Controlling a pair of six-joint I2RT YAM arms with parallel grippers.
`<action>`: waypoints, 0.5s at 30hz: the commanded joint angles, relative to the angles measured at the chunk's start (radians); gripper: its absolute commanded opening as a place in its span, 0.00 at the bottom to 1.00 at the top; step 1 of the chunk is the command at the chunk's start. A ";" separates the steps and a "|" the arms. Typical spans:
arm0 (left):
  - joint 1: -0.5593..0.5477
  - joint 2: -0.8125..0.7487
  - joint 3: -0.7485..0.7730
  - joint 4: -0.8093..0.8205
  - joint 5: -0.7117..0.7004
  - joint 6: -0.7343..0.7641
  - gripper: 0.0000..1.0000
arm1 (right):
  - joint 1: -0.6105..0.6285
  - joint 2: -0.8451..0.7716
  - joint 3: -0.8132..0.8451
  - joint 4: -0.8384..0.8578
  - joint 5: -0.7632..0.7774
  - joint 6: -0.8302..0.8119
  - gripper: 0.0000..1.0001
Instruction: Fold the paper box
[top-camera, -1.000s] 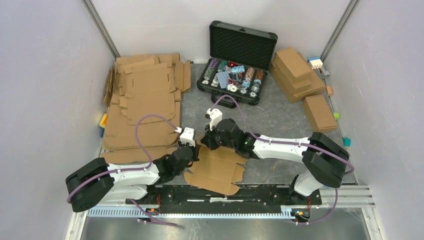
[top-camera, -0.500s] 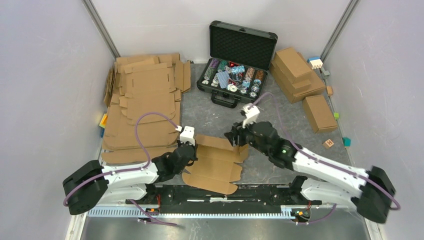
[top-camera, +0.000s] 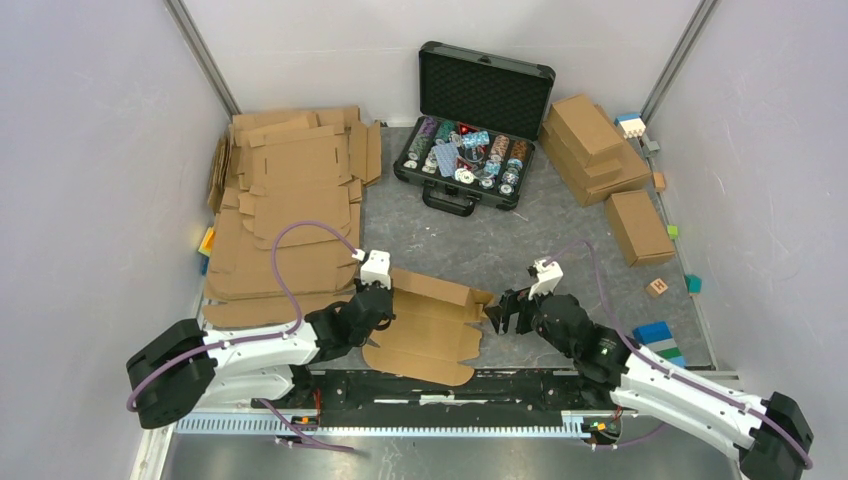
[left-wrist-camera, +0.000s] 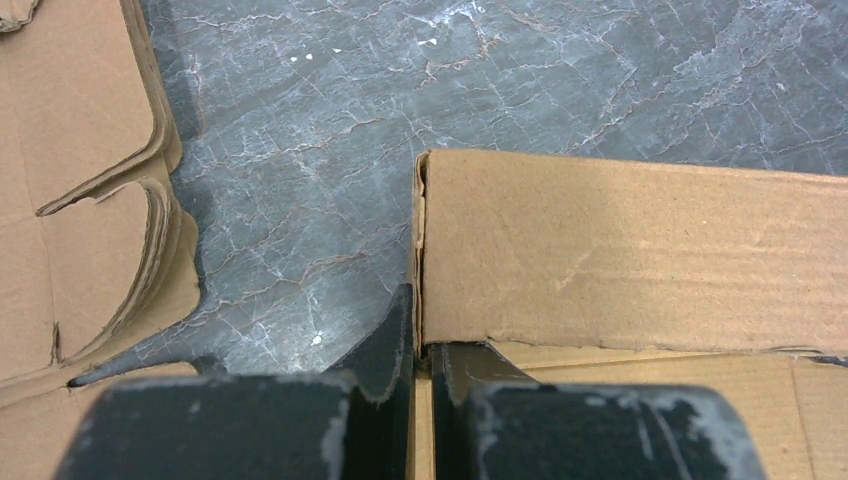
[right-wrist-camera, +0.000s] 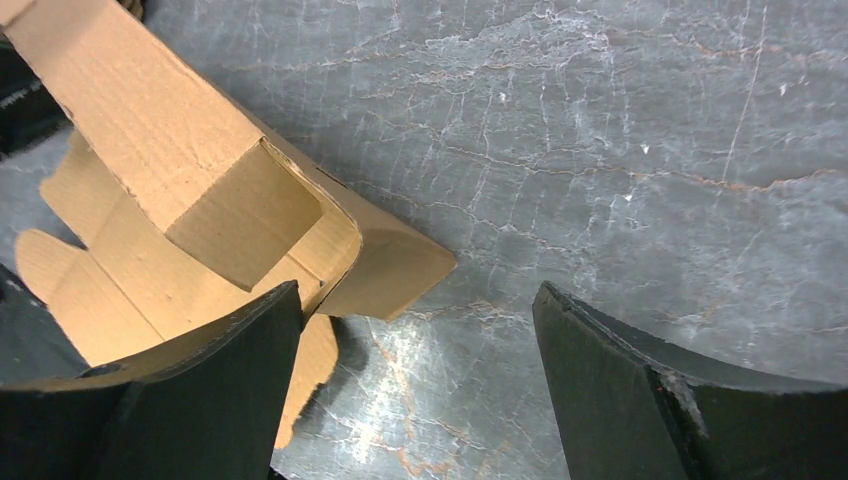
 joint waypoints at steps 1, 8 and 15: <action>-0.004 0.008 0.025 -0.002 -0.040 -0.077 0.02 | -0.002 -0.025 -0.099 -0.008 0.017 0.099 0.90; -0.003 0.001 0.027 -0.022 -0.044 -0.080 0.02 | -0.001 -0.117 -0.138 -0.013 0.046 0.097 0.90; -0.003 0.011 0.049 -0.053 -0.048 -0.085 0.02 | -0.002 -0.186 -0.061 -0.145 0.077 0.053 0.98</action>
